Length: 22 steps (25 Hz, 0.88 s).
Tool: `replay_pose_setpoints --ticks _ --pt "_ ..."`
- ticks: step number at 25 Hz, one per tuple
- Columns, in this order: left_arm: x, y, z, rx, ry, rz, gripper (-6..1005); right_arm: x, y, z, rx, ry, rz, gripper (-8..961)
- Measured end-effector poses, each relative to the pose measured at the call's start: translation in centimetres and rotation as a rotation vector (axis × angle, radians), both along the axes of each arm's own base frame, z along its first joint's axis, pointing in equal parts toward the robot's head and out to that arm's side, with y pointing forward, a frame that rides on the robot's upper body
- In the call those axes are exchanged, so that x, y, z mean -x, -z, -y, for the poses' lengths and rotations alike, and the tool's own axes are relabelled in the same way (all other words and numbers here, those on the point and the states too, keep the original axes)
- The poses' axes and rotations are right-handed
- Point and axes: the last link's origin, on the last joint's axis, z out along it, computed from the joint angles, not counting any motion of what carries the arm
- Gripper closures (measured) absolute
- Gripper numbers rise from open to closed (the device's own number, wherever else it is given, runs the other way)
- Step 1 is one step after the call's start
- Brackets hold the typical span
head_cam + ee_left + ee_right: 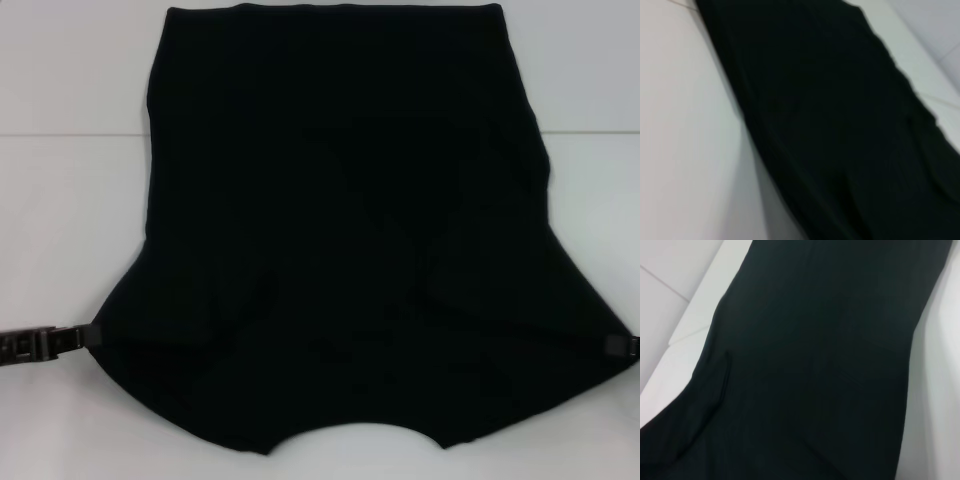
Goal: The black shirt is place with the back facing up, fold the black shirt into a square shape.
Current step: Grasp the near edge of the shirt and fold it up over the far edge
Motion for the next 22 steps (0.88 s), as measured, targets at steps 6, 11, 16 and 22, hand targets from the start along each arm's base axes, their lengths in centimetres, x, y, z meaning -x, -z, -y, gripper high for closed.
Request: replay_pose_setpoints --ticks 6,11,16,22 --pt "-0.5 -0.1 2.5 0.051 0.022 0.116 980 -1.5 -1.9 2.4 -0.034 -0.009 -0.020 918" --pt "-0.6 0.6 4.6 0.106 0.035 0.172 980 -2.5 -2.5 4.6 -0.036 -0.031 -0.008 918" --pt "-0.8 1.4 6.3 0.141 0.049 0.235 981 -2.9 -2.7 6.1 -0.033 -0.027 -0.030 918" --pt "-0.7 1.5 6.6 0.120 0.049 0.261 981 -2.6 -3.1 6.9 -0.027 -0.048 -0.062 917"
